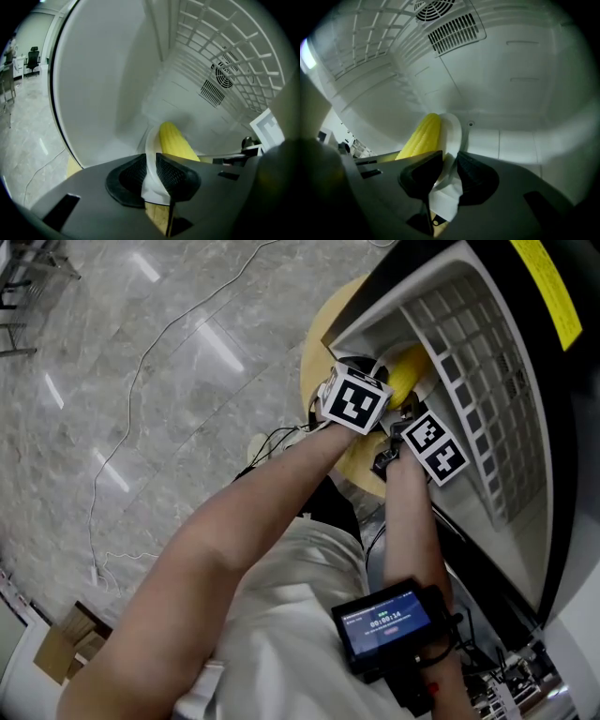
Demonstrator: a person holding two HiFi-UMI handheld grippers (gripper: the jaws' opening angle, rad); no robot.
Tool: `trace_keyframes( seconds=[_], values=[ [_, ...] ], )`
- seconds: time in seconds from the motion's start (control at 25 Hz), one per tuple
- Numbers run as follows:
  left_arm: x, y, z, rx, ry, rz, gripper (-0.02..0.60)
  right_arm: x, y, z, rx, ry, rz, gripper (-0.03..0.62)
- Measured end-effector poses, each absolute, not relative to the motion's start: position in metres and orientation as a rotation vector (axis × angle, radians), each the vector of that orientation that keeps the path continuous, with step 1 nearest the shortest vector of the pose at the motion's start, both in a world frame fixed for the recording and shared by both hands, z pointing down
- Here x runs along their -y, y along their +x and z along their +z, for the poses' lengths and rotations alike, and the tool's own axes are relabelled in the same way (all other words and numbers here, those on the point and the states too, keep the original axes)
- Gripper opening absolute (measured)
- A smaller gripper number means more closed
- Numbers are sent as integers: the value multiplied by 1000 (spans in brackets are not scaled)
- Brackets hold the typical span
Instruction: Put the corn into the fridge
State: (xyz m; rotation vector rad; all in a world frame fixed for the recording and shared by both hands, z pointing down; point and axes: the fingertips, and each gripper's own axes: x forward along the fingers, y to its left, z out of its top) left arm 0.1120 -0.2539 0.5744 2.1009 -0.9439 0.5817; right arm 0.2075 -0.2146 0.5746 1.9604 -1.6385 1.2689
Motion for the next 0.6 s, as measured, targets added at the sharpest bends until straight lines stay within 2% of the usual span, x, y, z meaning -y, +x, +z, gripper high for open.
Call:
trace_keyframes(
  seconds=[0.16,0.4,0.6],
  values=[
    [257,115,573,943,2127,608,56,217,209,574,1621,1935,1259,81],
    [259,116,571,950,2165,631,57,217,215,573,1582,1935,1197,130],
    [258,109,570,1001,2156,586,67,210,217,572,1600,2002,1220,133]
  ],
)
